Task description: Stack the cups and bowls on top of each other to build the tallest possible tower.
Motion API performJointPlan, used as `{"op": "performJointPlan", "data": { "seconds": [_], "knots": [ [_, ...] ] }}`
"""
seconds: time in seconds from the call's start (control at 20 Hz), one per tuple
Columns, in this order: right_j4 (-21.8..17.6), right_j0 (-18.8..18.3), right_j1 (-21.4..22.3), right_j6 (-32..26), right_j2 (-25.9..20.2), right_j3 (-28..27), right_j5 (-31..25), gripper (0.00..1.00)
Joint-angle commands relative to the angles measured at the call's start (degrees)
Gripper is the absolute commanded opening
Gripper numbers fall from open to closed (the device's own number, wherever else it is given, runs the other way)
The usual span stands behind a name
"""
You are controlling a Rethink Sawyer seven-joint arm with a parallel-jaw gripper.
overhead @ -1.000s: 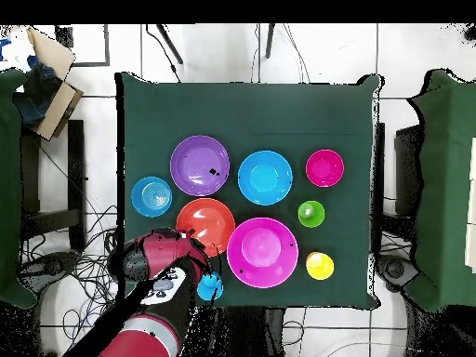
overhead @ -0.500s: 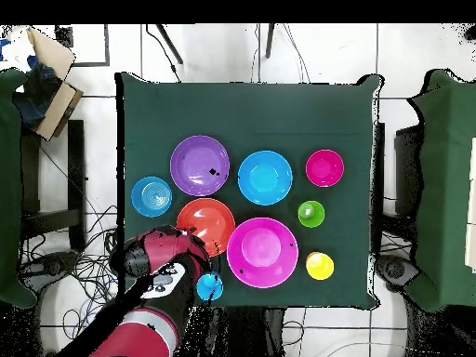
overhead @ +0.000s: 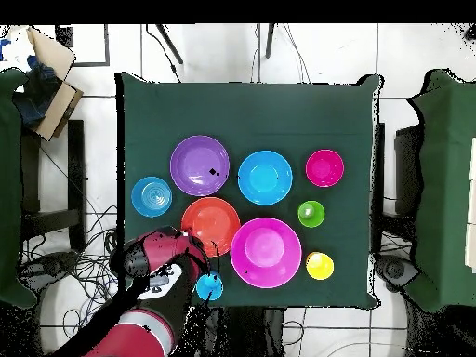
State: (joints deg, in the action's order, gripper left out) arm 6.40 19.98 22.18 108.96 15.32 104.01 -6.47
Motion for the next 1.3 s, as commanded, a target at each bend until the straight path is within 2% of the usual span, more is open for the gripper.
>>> {"op": "performJointPlan", "data": {
  "seconds": [0.05, 0.45, 0.6, 0.9, 1.1, 1.3],
  "knots": [
    [-0.95, -0.04, -0.95, 6.59, -3.48, -4.25, 1.57, 0.0],
    [-1.9, -0.91, 0.69, 6.44, -4.32, -2.41, 2.96, 0.0],
    [-2.31, -0.63, 4.47, 6.25, -3.78, -0.08, 1.11, 0.0],
    [-2.32, 0.55, 15.17, 4.96, -2.37, 5.05, -8.25, 0.0],
    [-2.38, 1.34, 19.62, 4.44, -1.39, 6.63, -12.5, 0.0],
    [-3.05, -0.31, 23.19, 2.87, -2.5, 8.55, -14.38, 0.0]
  ]
}}
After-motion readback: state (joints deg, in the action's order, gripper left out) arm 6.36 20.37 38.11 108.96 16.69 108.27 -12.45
